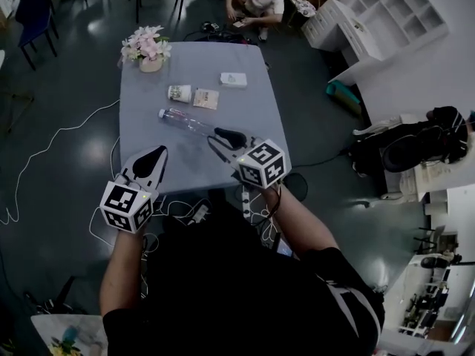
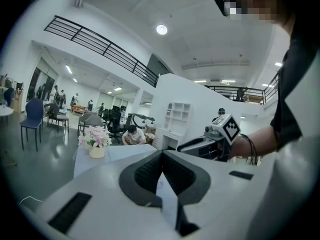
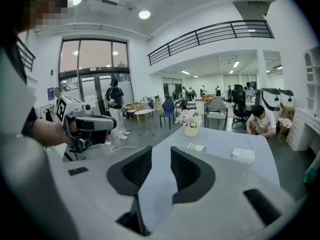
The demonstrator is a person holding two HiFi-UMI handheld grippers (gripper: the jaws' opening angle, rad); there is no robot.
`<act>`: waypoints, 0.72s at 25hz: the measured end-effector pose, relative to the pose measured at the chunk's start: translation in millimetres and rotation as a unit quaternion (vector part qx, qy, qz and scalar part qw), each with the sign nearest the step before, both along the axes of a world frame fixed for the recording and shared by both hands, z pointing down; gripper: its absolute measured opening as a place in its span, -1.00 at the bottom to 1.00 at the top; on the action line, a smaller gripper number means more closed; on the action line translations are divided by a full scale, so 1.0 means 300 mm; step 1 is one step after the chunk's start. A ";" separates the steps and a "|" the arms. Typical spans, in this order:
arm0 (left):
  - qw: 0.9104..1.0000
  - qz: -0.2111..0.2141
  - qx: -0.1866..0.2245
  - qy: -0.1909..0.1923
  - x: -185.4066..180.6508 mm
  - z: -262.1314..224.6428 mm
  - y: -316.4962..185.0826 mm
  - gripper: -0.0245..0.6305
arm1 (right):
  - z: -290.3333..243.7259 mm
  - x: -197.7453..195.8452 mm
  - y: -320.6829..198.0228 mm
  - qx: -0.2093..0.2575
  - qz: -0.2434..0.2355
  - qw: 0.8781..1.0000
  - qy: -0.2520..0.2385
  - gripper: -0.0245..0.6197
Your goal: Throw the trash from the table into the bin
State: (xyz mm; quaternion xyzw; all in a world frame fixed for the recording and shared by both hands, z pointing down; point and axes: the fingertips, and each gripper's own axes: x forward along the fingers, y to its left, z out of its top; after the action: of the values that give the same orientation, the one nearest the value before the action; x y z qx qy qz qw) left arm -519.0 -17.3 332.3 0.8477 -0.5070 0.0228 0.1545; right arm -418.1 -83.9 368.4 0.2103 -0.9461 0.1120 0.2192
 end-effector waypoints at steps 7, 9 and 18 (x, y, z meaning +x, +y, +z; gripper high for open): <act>0.999 -0.037 -0.009 -0.003 -0.014 0.055 -0.111 -0.88 | 0.150 -0.007 -0.134 -0.018 -0.053 0.996 0.065 -0.43; 0.999 -0.050 -0.012 0.001 -0.024 0.068 -0.133 -0.88 | 0.193 -0.018 -0.166 -0.024 -0.071 0.993 0.088 -0.37; 0.995 -0.096 -0.038 0.003 -0.073 0.185 -0.202 -0.88 | 0.403 -0.126 -0.274 -0.049 -0.153 0.972 0.173 -0.15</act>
State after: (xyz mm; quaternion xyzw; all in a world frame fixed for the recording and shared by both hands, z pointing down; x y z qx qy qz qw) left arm -540.8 -78.0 387.9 0.7885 -0.5845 0.0245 0.1900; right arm -456.1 -166.1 489.3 0.0680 -0.9080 0.0854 0.4046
